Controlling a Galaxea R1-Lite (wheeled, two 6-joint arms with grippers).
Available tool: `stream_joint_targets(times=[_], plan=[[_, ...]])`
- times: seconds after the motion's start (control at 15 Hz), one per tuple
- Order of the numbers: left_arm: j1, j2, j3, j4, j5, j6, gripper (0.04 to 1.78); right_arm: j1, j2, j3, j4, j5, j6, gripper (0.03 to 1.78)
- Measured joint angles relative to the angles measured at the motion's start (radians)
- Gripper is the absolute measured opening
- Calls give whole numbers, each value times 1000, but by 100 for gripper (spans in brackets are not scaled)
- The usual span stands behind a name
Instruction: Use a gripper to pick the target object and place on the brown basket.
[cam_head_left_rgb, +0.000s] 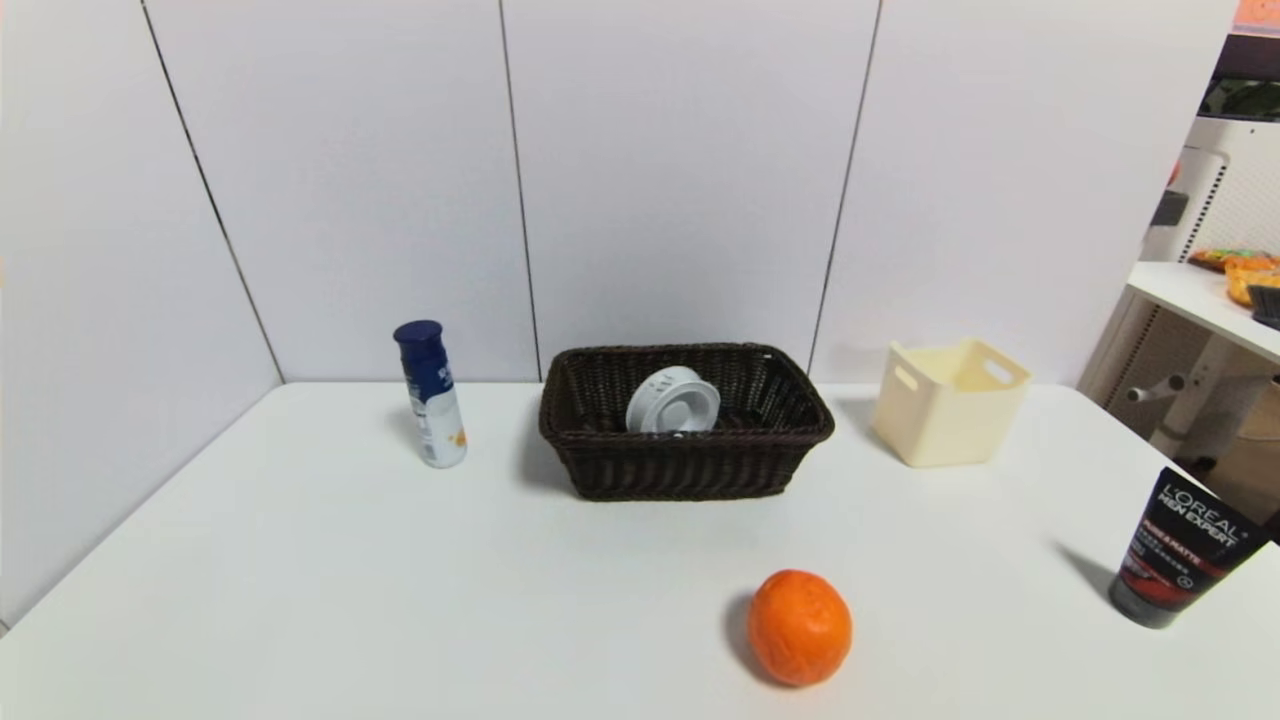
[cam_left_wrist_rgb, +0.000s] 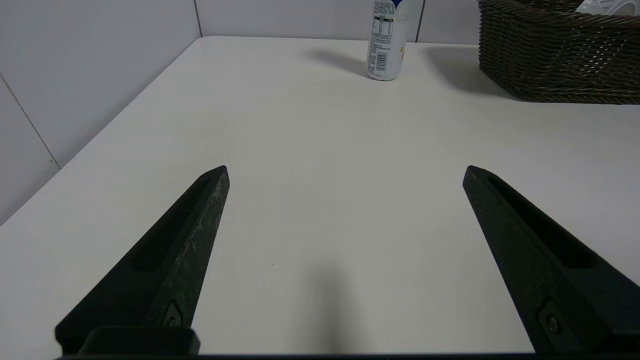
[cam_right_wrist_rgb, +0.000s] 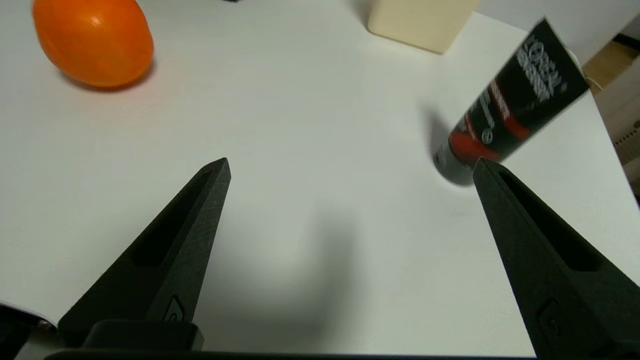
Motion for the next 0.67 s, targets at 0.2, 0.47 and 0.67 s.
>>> stream_joint_targets(times=[0.2,0.47,0.67], plan=[[0,0,0,0,0,-1,169,-17,-161,67,-20,-40,52,169],[0,0,0,0,0,0,169,-19,-318,114,-87,-142,91,169],[0,0,0,0,0,-1,169,-19,-351,122,-92,-146,104,169]])
